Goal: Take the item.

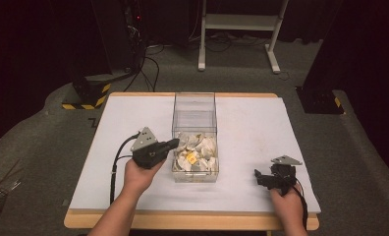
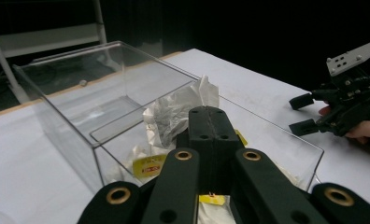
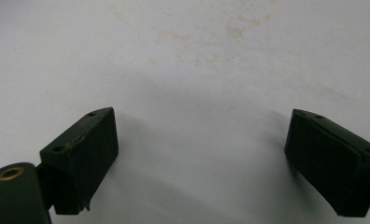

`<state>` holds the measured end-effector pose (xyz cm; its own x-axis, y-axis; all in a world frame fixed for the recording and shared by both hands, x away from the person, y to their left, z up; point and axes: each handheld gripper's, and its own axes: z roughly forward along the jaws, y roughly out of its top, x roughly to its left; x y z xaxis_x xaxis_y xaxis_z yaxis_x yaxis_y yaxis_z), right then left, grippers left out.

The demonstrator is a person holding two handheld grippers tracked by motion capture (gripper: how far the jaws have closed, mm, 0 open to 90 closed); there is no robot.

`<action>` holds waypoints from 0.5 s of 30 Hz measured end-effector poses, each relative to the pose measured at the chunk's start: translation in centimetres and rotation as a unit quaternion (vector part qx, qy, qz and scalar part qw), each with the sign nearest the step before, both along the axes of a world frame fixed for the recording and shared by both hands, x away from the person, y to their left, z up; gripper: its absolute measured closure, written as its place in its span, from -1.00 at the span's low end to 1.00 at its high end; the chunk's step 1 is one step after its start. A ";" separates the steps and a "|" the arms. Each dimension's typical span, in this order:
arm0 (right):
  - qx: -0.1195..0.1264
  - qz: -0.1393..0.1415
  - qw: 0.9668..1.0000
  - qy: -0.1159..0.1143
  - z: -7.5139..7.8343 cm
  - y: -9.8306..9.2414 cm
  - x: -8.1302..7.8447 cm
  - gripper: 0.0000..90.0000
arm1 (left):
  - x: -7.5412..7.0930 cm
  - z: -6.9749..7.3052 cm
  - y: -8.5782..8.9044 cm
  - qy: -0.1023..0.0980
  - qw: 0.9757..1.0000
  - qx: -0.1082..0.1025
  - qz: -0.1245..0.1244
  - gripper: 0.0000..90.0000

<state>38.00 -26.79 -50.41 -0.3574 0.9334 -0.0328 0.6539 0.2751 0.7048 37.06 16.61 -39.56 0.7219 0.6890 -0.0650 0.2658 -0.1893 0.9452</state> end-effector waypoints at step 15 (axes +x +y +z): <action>0.000 0.000 1.000 0.000 0.0 0.0 0.0 -0.78 | 0.0 1.1 4.1 -0.019 0.999 -0.013 0.045 1.00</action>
